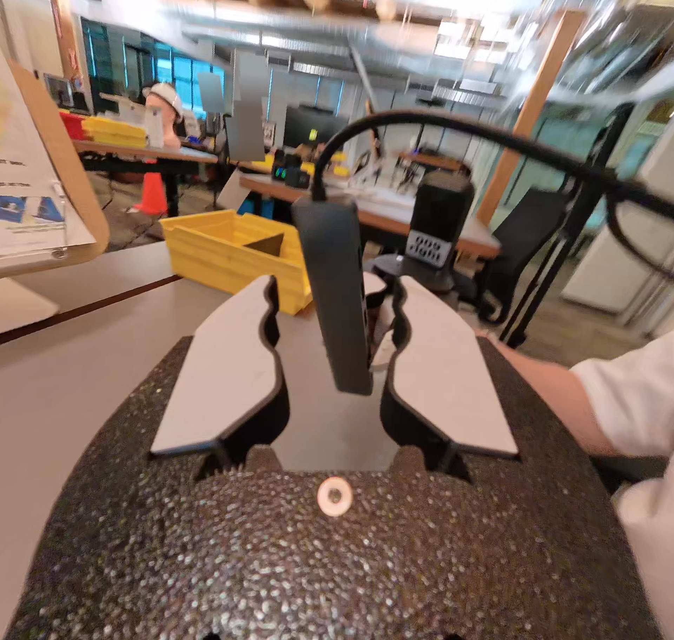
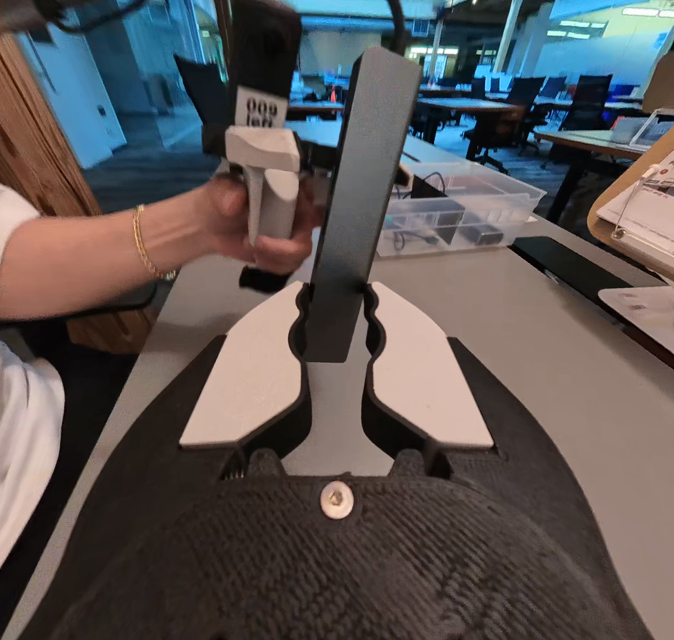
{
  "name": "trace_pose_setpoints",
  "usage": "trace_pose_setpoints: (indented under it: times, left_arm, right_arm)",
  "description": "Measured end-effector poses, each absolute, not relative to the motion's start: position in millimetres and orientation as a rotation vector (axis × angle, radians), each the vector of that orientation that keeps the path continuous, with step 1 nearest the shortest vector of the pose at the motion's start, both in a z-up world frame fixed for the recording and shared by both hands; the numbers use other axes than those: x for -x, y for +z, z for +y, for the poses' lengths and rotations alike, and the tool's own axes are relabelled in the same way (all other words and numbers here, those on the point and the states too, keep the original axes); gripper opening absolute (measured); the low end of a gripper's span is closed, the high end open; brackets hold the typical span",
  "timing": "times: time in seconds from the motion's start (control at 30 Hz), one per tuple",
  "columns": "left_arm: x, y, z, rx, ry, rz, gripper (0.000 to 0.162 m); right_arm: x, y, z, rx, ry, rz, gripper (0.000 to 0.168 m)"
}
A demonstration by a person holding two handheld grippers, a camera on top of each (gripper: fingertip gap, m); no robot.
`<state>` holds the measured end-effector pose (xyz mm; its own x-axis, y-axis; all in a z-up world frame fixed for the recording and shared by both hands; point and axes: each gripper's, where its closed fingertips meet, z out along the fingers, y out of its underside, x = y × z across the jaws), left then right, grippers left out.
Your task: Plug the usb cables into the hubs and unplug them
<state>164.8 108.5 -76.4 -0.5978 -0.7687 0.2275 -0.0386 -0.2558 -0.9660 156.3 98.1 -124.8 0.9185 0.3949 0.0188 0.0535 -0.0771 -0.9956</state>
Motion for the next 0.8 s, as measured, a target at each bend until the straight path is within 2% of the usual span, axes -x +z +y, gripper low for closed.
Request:
trace_pose_setpoints:
  times: [0.07,0.1,0.17,0.33,0.37,0.43,0.53,0.7,0.73,0.8]
  left_arm:
    - [-167,-80,106,0.993,-1.781,1.603,0.065]
    - [-169,-82,105,0.993,-1.743,1.634,0.058]
    - [-171,-82,104,0.973,-1.719,1.64,0.033]
    - [-176,-67,118,1.124,-2.051,1.353,0.029]
    - [-177,-63,125,1.154,-2.11,1.261,0.029]
    - [-179,-54,137,1.181,-2.214,1.106,0.028]
    - [-177,-44,145,1.137,-2.316,0.949,0.028]
    - [-176,-40,139,1.018,-2.385,0.79,0.029]
    - [-177,-40,137,1.003,-2.405,0.769,0.029]
    - [-179,-43,133,0.989,-2.422,0.751,0.028]
  right_arm:
    - [-153,-129,97,1.666,0.284,-0.385,0.029]
    - [-150,-132,97,1.685,0.282,-0.406,0.029]
    - [-146,-137,98,1.72,0.254,-0.449,0.029]
    - [-159,-117,96,1.555,0.287,-0.345,0.028]
    - [-163,-112,94,1.496,0.294,-0.312,0.031]
    - [-174,-107,93,1.426,0.304,-0.229,0.05]
    - [-183,-101,96,1.34,0.352,-0.126,0.064]
    - [-186,-86,102,1.174,0.372,-0.006,0.064]
    - [-185,-84,102,1.153,0.378,-0.004,0.061]
    - [-181,-78,98,1.095,0.382,-0.019,0.044]
